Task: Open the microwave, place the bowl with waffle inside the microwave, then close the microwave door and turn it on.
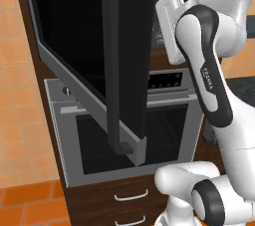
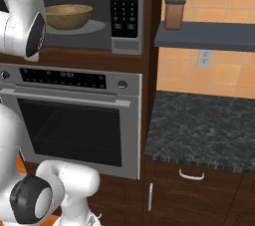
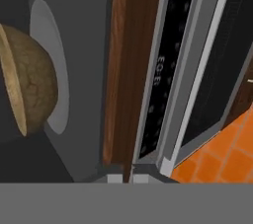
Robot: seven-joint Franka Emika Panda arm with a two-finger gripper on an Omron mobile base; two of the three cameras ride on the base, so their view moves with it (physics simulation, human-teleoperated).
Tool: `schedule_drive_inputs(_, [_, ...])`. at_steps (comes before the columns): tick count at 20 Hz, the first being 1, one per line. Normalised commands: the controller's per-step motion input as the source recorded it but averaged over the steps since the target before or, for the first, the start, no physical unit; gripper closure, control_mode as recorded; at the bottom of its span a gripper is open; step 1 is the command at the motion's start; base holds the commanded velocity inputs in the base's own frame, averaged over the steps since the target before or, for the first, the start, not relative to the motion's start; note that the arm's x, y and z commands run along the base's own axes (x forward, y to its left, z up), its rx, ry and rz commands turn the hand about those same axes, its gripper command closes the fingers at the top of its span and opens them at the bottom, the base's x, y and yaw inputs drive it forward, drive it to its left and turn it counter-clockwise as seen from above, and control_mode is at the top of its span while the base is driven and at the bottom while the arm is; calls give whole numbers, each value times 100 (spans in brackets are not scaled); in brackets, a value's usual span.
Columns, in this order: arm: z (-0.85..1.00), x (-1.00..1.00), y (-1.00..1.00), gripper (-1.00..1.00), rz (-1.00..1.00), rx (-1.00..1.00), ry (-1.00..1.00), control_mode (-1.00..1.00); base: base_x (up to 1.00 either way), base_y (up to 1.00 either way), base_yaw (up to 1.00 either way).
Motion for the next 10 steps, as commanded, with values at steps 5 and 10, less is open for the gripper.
schedule_drive_inputs(5, [-21,-100,-10,100,9,2,-20,-100,0,0,0])
schedule_drive_inputs(10, [-7,-100,-17,100,9,0,-22,-100,0,0,0])
